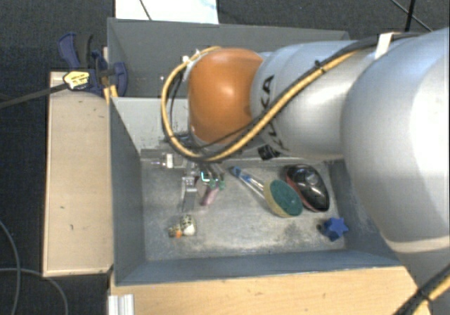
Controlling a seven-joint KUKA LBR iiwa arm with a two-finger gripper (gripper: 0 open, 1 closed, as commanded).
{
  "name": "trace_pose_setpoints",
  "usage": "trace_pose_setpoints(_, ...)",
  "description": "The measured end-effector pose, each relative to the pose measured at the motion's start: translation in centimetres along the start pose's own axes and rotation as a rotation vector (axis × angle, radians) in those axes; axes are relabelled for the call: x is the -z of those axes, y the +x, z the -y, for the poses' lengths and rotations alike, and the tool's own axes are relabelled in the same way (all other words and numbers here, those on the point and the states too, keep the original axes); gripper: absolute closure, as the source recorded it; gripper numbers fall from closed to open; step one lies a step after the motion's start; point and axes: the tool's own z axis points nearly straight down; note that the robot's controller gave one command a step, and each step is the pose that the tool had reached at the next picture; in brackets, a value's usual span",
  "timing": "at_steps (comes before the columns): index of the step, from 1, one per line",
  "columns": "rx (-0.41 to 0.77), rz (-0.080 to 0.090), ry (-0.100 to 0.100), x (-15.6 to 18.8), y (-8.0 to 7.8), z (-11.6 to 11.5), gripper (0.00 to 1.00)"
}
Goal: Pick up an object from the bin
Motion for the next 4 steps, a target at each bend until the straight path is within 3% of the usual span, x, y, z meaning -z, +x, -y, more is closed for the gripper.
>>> trace_pose_setpoints(1,0.215,0.001,0.002,-6.9,4.5,4.6,0.00)
trace_pose_setpoints(2,0.257,0.011,-0.003,-7.2,7.7,-0.5,0.00)
trace_pose_setpoints(3,0.246,0.007,-0.001,-7.3,7.7,-0.2,1.00)
trace_pose_setpoints(4,0.242,0.011,-0.001,-4.4,7.1,0.9,1.00)
